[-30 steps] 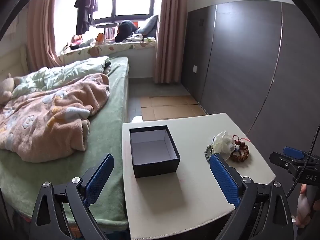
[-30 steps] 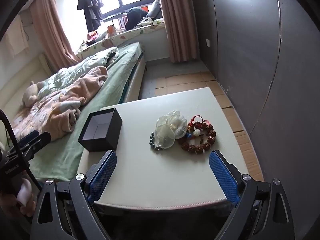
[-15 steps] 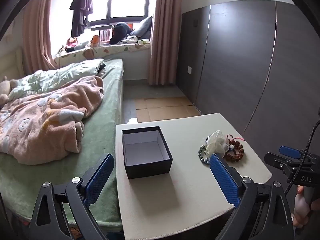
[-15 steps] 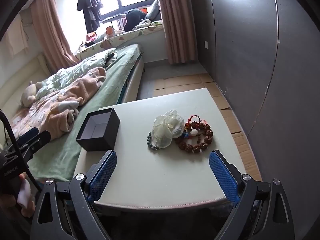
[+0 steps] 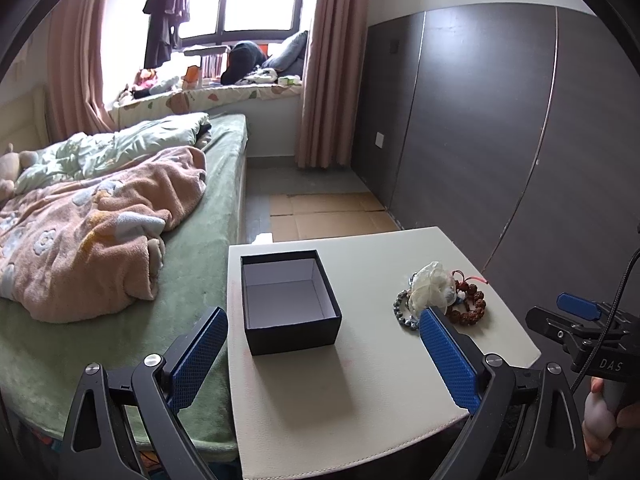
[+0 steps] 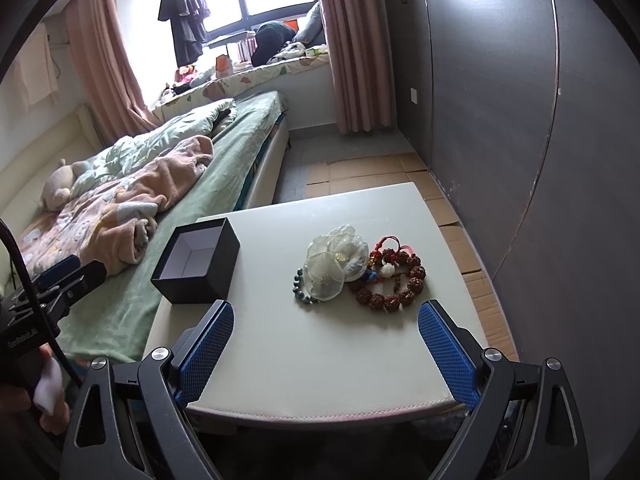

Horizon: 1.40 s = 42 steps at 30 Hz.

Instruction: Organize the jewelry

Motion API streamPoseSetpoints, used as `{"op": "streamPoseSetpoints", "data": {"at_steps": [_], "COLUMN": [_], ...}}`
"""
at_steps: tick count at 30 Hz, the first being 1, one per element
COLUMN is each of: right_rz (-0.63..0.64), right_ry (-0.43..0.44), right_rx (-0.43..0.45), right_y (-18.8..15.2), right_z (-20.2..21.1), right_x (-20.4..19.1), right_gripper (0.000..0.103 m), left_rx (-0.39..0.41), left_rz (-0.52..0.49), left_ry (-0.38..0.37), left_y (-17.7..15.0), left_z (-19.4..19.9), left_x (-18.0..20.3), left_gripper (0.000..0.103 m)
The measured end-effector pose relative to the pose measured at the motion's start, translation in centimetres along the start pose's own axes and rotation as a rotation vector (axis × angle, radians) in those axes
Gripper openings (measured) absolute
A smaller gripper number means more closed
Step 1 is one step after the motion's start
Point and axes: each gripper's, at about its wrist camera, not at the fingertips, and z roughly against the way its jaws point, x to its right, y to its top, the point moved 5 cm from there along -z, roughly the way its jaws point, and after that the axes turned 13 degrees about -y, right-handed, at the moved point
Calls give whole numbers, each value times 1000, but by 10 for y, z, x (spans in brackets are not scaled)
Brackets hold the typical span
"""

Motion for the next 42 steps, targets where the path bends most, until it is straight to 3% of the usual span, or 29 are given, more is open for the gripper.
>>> {"op": "streamPoseSetpoints", "data": {"at_steps": [42], "right_rz": [14], "right_ry": [5], "right_rx": [16], "right_y": [1], "right_z": [2], "right_x": [-13], "right_gripper": [95], "left_rx": [7], "left_rz": [23], "left_ry": [-9], "left_y": [1], "left_z": [3], "left_x": [-5], "left_gripper": [97]}}
